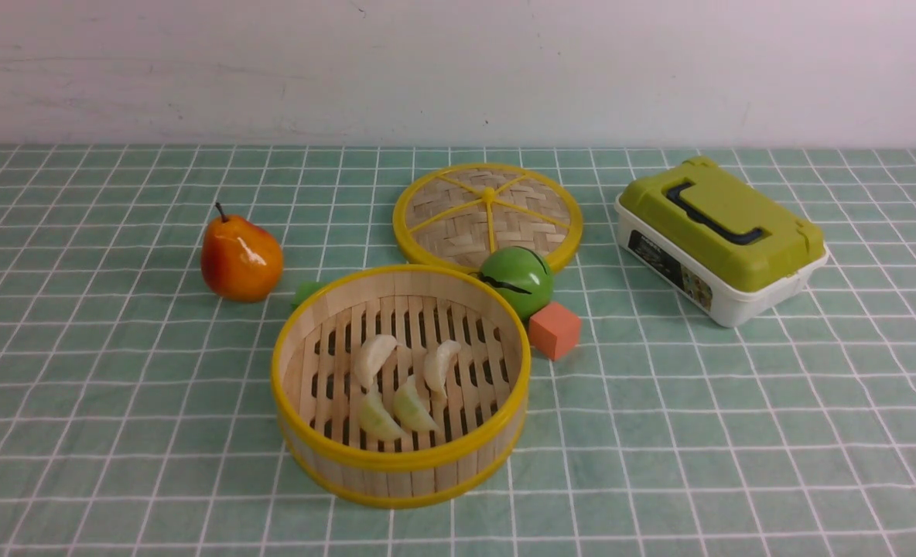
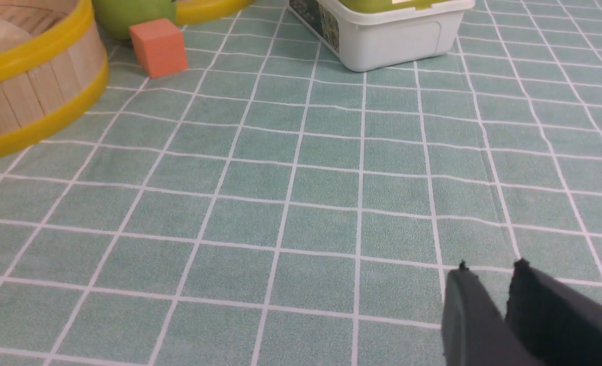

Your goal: Put the dumplings into the steamer on the table with the blue tablecloth.

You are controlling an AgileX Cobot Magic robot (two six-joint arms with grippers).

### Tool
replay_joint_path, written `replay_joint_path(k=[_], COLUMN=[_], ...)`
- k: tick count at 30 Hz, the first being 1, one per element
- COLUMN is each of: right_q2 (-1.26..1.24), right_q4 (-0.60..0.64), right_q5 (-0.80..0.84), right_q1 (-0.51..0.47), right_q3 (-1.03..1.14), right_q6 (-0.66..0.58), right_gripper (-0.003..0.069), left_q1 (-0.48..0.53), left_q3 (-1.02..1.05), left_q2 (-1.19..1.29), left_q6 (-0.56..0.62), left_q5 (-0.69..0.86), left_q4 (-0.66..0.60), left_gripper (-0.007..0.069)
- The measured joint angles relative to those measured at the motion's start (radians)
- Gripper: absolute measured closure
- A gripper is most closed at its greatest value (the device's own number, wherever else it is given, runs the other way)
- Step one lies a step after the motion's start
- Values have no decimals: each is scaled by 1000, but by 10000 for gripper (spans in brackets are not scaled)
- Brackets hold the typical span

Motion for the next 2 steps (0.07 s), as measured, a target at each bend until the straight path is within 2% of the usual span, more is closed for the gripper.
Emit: replay_joint_path(k=[2], right_q2=[0], right_q4=[0], right_q5=[0], right_q1=[0], right_q3=[0], right_q6=[0], right_gripper=[526], left_q1=[0], left_q3=[0], left_q2=[0], left_q6=[0], left_q5=[0], left_q4=[0], left_gripper=[635])
